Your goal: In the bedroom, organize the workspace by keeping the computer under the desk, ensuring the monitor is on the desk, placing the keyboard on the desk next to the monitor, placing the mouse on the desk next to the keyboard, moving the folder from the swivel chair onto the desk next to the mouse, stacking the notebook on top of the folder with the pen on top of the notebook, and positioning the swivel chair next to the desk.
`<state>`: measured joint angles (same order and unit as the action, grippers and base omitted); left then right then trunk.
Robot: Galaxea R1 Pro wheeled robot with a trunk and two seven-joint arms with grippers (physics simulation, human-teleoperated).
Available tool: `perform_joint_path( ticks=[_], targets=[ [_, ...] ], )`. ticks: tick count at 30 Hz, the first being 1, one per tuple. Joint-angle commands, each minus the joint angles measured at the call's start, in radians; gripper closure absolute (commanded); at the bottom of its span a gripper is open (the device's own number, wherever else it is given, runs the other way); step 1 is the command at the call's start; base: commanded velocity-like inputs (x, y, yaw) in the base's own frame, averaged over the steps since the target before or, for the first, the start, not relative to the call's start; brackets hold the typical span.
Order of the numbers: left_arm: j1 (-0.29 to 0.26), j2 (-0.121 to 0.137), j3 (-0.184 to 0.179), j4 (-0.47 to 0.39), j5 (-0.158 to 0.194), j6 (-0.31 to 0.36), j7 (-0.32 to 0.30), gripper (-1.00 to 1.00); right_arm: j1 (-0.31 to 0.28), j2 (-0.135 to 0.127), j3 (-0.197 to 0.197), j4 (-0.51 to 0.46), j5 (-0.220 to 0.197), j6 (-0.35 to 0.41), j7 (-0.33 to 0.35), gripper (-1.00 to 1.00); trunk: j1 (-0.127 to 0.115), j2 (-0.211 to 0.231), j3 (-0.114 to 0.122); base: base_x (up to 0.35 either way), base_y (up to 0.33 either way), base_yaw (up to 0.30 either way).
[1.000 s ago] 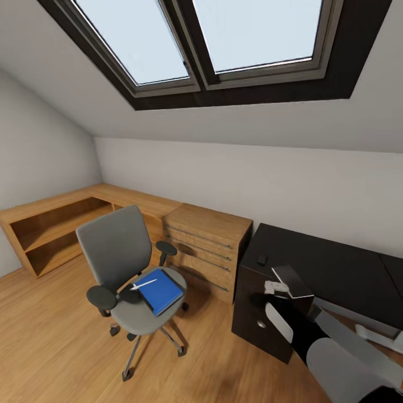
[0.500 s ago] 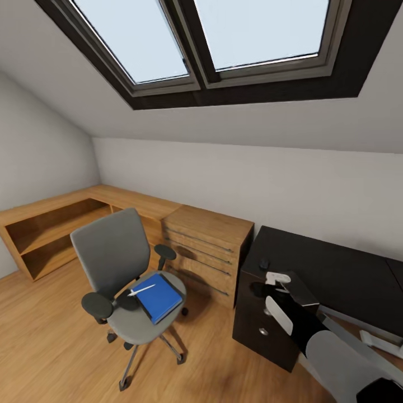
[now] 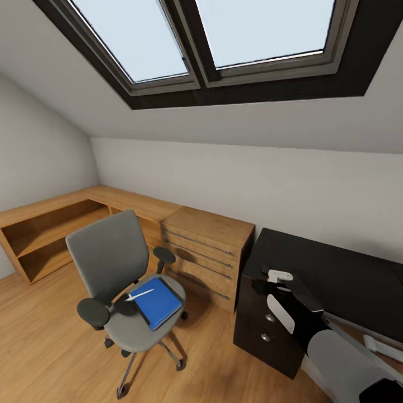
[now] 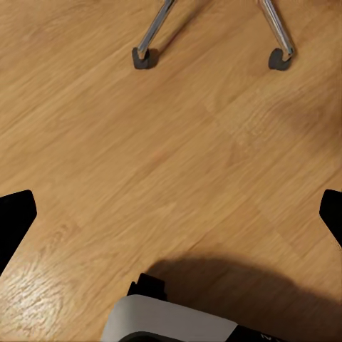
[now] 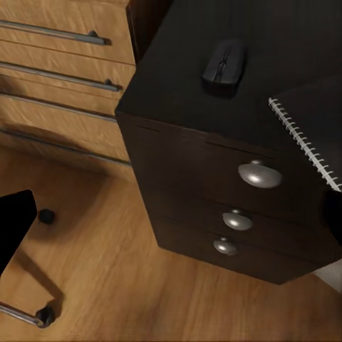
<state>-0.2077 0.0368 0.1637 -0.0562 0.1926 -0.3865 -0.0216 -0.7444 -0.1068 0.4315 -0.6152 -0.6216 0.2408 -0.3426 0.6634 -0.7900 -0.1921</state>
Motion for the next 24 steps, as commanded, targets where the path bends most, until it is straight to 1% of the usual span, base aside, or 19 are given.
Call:
perform_joint_path(
  ticks=[1, 7, 17, 21, 24],
  targets=[
    [-0.001, 0.000, 0.005, 0.001, 0.001, -0.003, -0.002, -1.00, -0.001, -0.002, 0.008, -0.002, -0.007, 0.003, -0.009, -1.00, 0.001, -0.001, -0.002, 0.291, 0.000, 0.000],
    [-0.001, -0.001, 0.005, 0.001, 0.001, -0.003, -0.003, -1.00, -0.001, -0.004, 0.007, -0.003, -0.007, 0.003, -0.009, -1.00, 0.001, -0.001, -0.002, 0.254, 0.000, 0.000],
    [-0.001, -0.004, 0.005, 0.001, -0.001, -0.003, -0.003, -1.00, -0.001, -0.005, 0.007, -0.001, -0.007, -0.007, -0.009, -1.00, 0.001, -0.001, -0.002, 0.168, 0.000, 0.000],
    [-0.001, -0.005, 0.004, 0.001, -0.002, -0.003, -0.003, -1.00, -0.001, -0.014, 0.008, 0.000, -0.007, -0.026, -0.009, -1.00, 0.001, -0.001, -0.002, 0.198, 0.000, 0.000],
    [-0.001, -0.005, 0.004, 0.001, -0.002, -0.003, -0.003, -1.00, -0.001, -0.017, 0.009, 0.001, -0.007, -0.030, -0.009, -1.00, 0.001, -0.001, -0.002, 0.086, 0.000, 0.000]
  ],
)
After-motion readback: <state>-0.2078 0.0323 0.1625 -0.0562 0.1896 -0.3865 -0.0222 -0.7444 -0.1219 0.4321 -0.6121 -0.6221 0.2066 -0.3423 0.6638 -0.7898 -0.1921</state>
